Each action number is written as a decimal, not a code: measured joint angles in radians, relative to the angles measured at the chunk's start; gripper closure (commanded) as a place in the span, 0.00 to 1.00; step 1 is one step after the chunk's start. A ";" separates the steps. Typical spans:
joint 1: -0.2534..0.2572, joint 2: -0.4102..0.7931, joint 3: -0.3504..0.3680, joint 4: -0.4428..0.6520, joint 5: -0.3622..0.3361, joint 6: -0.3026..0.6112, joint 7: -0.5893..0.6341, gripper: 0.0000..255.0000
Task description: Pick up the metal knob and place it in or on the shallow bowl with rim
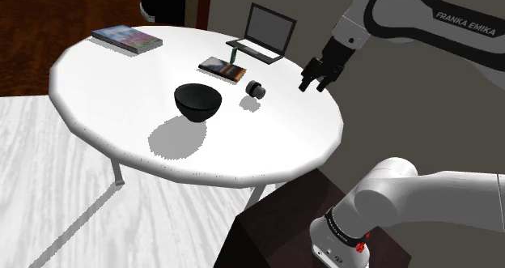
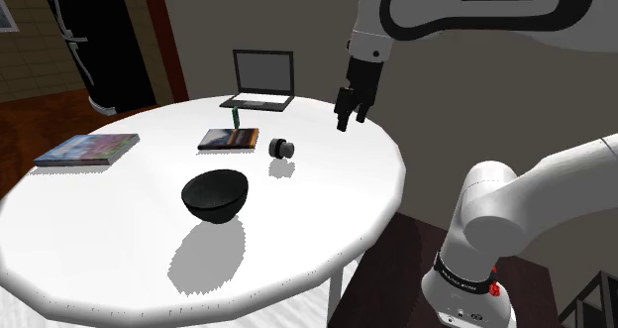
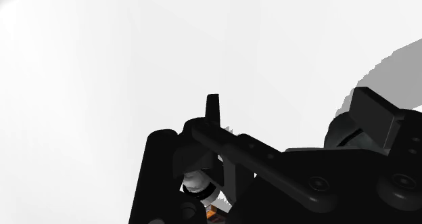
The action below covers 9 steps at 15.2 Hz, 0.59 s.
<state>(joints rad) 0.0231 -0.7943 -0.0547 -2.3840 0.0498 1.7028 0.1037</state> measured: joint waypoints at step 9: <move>-0.001 0.274 -0.054 0.086 -0.027 0.149 -0.084 0.00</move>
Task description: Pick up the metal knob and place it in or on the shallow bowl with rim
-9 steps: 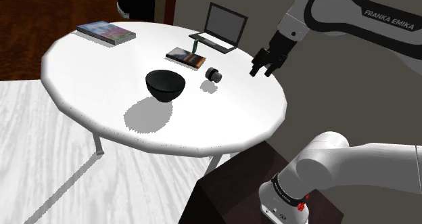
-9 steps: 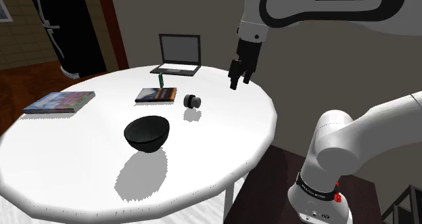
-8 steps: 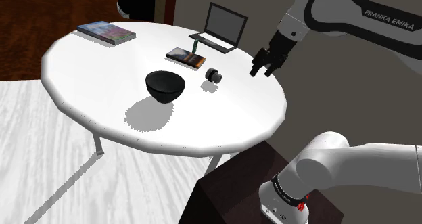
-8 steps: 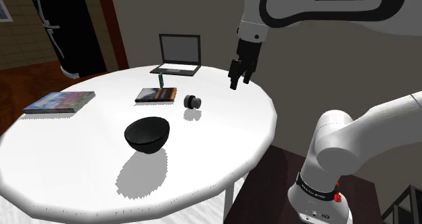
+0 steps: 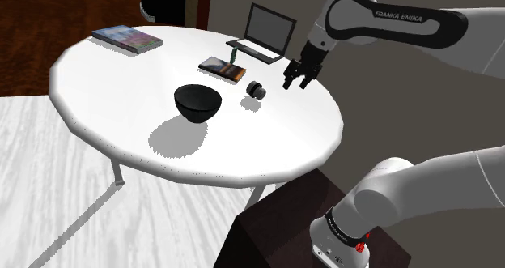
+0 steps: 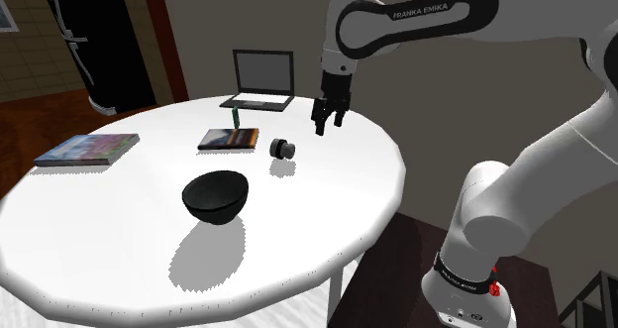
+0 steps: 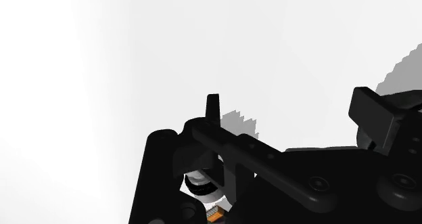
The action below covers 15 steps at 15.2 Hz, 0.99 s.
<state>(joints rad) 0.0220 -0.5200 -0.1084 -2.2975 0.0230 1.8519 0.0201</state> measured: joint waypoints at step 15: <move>-0.017 0.582 -0.082 0.359 0.023 0.141 -0.179 0.00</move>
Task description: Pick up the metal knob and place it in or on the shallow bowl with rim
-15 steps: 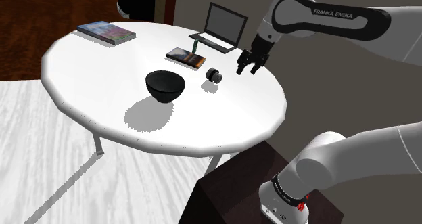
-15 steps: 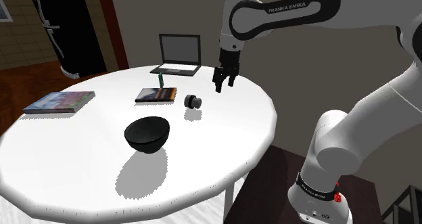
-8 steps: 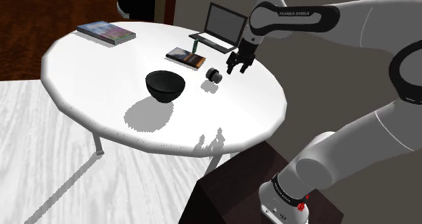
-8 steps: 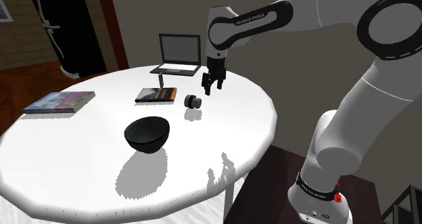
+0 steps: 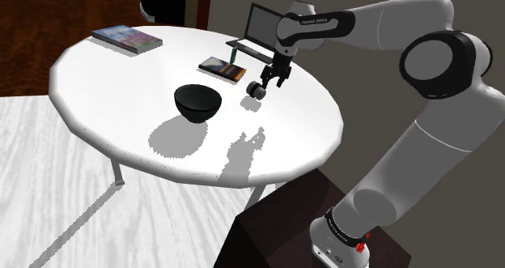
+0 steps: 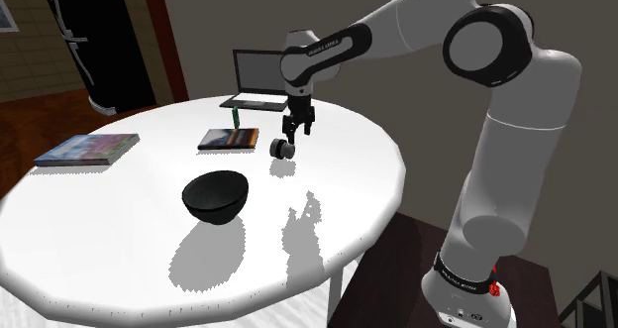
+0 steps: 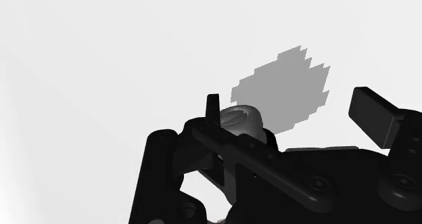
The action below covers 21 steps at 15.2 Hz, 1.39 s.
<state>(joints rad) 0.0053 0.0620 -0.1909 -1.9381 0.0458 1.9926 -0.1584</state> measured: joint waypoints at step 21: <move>-0.029 0.288 -0.001 0.182 0.038 0.075 -0.064 1.00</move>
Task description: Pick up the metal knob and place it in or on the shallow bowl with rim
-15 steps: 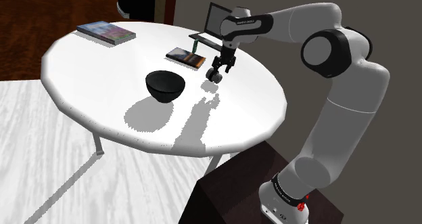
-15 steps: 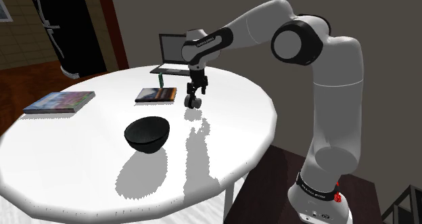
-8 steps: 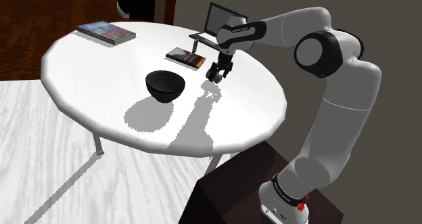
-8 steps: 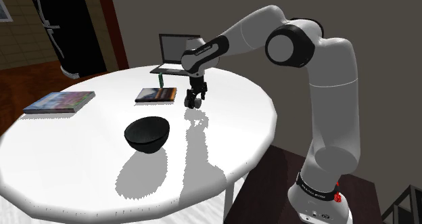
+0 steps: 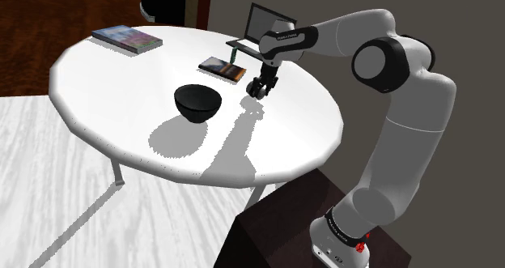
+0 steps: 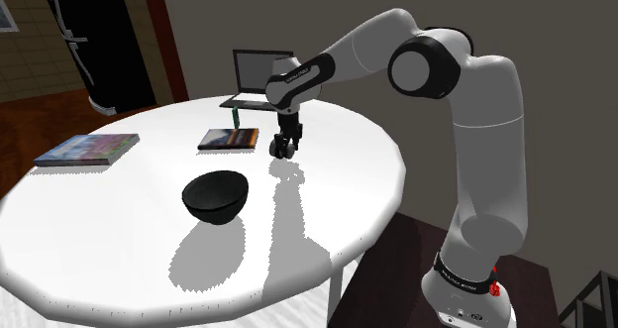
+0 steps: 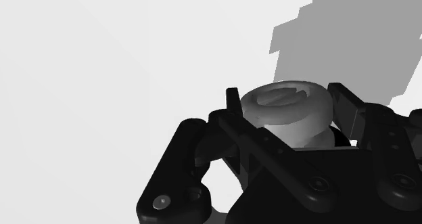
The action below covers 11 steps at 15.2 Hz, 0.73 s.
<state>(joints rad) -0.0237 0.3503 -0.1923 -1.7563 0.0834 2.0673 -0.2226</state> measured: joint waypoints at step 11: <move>0.001 -0.007 0.000 0.006 -0.002 -0.013 0.001 1.00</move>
<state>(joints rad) -0.0231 0.3437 -0.1928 -1.7502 0.0818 2.0544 -0.2215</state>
